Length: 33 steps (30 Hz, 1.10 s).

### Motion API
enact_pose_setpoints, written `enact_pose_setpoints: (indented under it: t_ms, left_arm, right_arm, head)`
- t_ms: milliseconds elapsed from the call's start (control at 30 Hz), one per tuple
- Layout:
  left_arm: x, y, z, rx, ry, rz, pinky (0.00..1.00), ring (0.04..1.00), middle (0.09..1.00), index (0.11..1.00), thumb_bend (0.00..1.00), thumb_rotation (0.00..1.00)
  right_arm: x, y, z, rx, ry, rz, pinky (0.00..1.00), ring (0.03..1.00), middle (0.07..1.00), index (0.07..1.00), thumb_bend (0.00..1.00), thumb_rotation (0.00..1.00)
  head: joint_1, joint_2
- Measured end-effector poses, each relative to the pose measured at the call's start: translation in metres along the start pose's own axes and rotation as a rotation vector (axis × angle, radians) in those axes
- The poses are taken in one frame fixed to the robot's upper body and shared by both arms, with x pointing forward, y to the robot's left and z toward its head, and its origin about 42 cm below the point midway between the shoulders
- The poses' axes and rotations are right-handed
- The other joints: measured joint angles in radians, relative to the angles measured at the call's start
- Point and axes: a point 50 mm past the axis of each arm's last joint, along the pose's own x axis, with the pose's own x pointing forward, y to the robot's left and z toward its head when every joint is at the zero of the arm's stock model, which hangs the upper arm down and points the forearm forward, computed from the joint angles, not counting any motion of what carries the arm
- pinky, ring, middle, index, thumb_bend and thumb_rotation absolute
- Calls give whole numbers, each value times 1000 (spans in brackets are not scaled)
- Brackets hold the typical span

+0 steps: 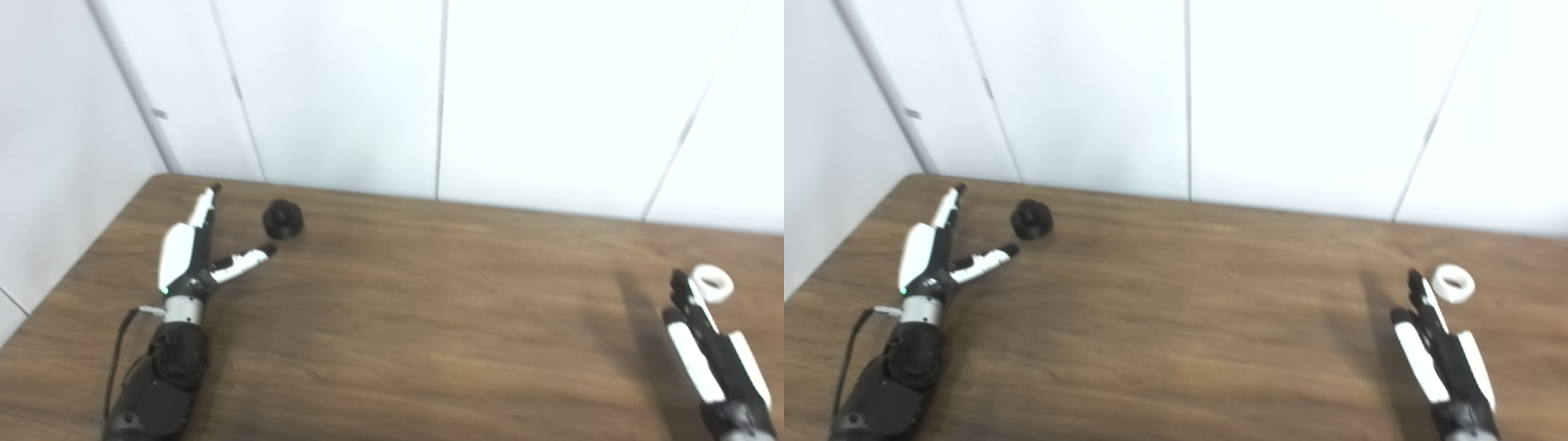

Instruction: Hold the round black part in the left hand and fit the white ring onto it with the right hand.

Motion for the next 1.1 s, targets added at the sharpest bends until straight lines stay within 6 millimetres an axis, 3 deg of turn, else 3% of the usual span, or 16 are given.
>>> enact_pose_setpoints:
  t_ms: [467, 800, 1100]
  left_arm:
    - [18, 5, -14, 10, 69, -64, 852, 927, 980, 987, 1000, 575]
    - [27, 1, -15, 53, 60, -139, 955, 957, 988, 976, 1000, 520]
    - [41, 0, -12, 115, 46, -198, 952, 950, 974, 977, 1000, 524]
  right_arm:
    - [-4, 0, 19, 10, -11, 0, 986, 1000, 1000, 1000, 125, 908]
    - [-7, 0, 22, 17, -8, 11, 983, 1000, 1000, 1000, 115, 901]
    - [-10, -2, 31, 26, -10, 7, 996, 1000, 1000, 1000, 103, 946]
  head:
    - [-9, 14]
    - [-17, 23]
    - [-18, 29]
